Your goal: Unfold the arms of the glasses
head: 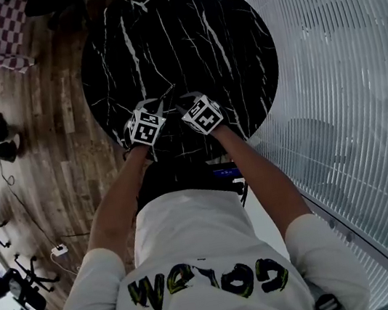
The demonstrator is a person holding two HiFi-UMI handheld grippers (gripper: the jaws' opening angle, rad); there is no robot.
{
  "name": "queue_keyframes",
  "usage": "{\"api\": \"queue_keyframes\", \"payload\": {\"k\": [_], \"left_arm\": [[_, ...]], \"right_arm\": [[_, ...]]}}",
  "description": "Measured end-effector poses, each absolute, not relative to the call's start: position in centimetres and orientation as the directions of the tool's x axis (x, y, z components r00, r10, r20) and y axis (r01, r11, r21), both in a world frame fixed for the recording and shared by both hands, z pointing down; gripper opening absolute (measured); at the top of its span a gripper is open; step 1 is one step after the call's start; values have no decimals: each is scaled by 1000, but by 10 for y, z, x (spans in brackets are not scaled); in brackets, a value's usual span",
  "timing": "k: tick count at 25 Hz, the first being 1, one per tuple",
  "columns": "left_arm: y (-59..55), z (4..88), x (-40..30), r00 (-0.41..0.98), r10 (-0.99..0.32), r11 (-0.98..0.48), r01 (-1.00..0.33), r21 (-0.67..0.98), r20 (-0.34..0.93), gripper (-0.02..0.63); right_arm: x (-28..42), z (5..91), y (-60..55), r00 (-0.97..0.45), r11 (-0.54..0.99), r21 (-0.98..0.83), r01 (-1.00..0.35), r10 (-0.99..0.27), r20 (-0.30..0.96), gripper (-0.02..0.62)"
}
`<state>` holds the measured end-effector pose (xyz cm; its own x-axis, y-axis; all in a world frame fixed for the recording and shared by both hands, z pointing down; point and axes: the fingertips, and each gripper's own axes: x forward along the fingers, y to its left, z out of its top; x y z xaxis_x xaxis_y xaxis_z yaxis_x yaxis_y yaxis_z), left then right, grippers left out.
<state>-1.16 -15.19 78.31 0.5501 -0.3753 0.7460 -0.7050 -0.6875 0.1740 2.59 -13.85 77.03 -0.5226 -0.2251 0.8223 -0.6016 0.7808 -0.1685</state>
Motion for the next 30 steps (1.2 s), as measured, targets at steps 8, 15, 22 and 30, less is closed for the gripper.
{"api": "queue_keyframes", "payload": {"k": [8,15,22,30], "left_arm": [[-153,781,-11,550,-381,-676,-714,182,743,8],[-153,780,-10,550,-379,-666,-720,194,744,8],[-154,781,-10,556,-375,-671,-715,197,742,8],[-157,782,-16,545,-374,-675,-715,183,751,8]], "right_arm": [[15,782,-150,-575,606,-382,-697,-155,804,87],[7,793,-148,-595,445,-495,-747,-113,796,117],[7,798,-144,-576,446,-492,-748,-67,815,104],[23,796,-139,-553,474,-472,-743,-39,832,58]]}}
